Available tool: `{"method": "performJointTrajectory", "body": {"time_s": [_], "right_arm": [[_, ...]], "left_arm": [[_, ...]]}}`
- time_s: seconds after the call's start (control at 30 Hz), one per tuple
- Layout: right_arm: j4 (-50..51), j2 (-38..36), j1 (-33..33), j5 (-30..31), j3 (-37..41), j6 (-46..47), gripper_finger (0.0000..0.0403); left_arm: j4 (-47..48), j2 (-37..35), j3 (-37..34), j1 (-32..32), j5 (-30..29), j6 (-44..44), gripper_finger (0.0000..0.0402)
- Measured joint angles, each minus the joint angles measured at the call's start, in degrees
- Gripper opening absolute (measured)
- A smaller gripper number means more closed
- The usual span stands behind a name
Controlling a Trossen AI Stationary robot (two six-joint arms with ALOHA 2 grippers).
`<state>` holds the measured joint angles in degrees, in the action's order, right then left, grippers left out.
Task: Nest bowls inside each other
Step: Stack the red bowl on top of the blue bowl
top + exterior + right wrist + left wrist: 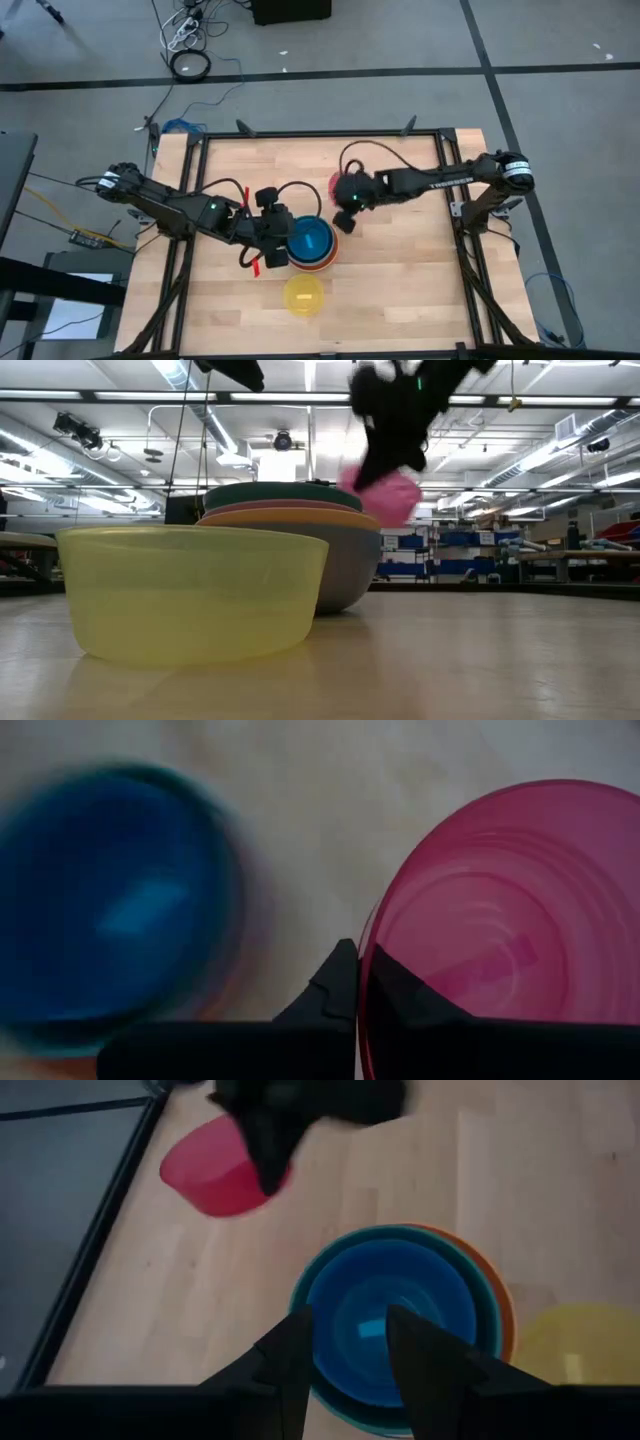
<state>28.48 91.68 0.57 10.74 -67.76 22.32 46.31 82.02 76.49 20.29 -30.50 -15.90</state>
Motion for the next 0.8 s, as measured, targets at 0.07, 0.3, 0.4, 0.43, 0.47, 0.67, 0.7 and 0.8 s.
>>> {"method": "performJointTrajectory", "body": {"time_s": [0.07, 0.3, 0.4, 0.43, 0.47, 0.67, 0.7, 0.8], "right_arm": [[-0.41, 0.02, -3.78, 1.07, -3.28, -0.54, 0.0], [-4.56, 0.04, -11.9, 1.5, -7.84, -1.01, 0.0], [-7.78, 0.97, -13.42, -0.19, -7.88, -0.98, 0.0], [-8.13, 1.19, -13.76, -0.82, -7.86, -0.98, 0.0], [-8.65, 1.75, -14.05, -1.42, -7.83, -0.95, 0.0], [-13.84, 5.36, -14.33, -3.73, -7.85, -1.08, 0.0], [-14.13, 6.12, -14.25, -4.11, -7.81, -1.06, 0.0], [-16.41, 7.66, -13.98, -5.0, -7.93, -1.19, 0.0]], "left_arm": [[-0.03, 0.0, 0.0, 0.0, -1.06, 0.07, 0.0137], [-0.53, 0.01, 0.89, 0.0, -4.52, -0.17, 0.0137], [-1.84, 0.0, 2.38, 0.0, -5.01, 0.35, 0.0137], [-2.31, 0.0, 2.95, 0.0, -5.03, 0.54, 0.0137], [-2.51, 0.02, 3.56, 0.0, -5.01, 0.8, 0.0137], [-3.25, 0.0, 6.58, 0.0, -5.66, 2.17, 0.0137], [-3.01, 0.0, 6.76, 0.0, -5.79, 2.25, 0.0137], [-3.18, 0.0, 6.88, 0.0, -5.91, 2.66, 0.0137]]}}
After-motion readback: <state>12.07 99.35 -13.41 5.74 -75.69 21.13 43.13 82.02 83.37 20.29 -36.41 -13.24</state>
